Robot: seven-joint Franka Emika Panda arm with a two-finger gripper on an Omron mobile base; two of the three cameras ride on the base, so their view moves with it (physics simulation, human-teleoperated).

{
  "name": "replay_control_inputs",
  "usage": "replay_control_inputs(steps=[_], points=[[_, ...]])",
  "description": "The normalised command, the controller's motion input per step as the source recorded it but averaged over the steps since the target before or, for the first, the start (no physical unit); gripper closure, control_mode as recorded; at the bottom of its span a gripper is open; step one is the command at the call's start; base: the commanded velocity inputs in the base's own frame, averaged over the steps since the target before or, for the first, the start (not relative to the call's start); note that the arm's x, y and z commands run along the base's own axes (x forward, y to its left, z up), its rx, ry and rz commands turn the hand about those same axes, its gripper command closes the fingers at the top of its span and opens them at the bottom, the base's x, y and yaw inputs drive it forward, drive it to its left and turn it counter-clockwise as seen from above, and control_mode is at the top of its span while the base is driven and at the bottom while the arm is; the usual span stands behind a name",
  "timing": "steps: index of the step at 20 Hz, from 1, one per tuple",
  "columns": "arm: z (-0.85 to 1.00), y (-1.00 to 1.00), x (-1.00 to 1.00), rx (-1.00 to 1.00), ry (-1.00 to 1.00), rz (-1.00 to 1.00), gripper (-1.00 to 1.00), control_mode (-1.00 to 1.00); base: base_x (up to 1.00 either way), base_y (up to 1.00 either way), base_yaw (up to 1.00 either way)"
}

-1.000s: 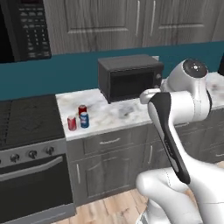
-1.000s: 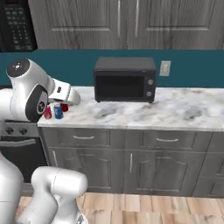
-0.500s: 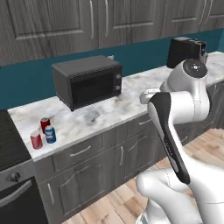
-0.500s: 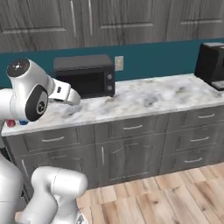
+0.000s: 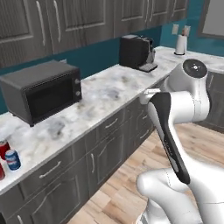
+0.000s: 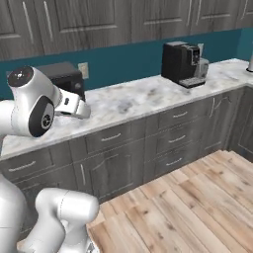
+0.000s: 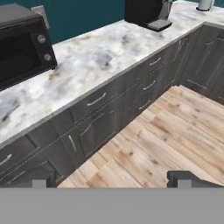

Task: Four empty soda cans are scattered around the kitchen. Gather all the cans and cluster them next to the stove for recycling.

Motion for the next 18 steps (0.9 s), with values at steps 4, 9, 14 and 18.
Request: replay_control_inputs(steps=[4,9,14,18], points=[[0.00,0.00,0.00,0.00,0.00,0.00,-1.00,1.00,0.00,0.07,-0.50],[0.00,0.00,0.00,0.00,0.00,0.00,-1.00,1.00,0.00,0.05,-0.50],[0.00,0.00,0.00,0.00,0.00,0.00,-1.00,1.00,0.00,0.03,-0.50],[0.00,0.00,0.00,0.00,0.00,0.00,-1.00,1.00,0.00,0.05,-0.50]])
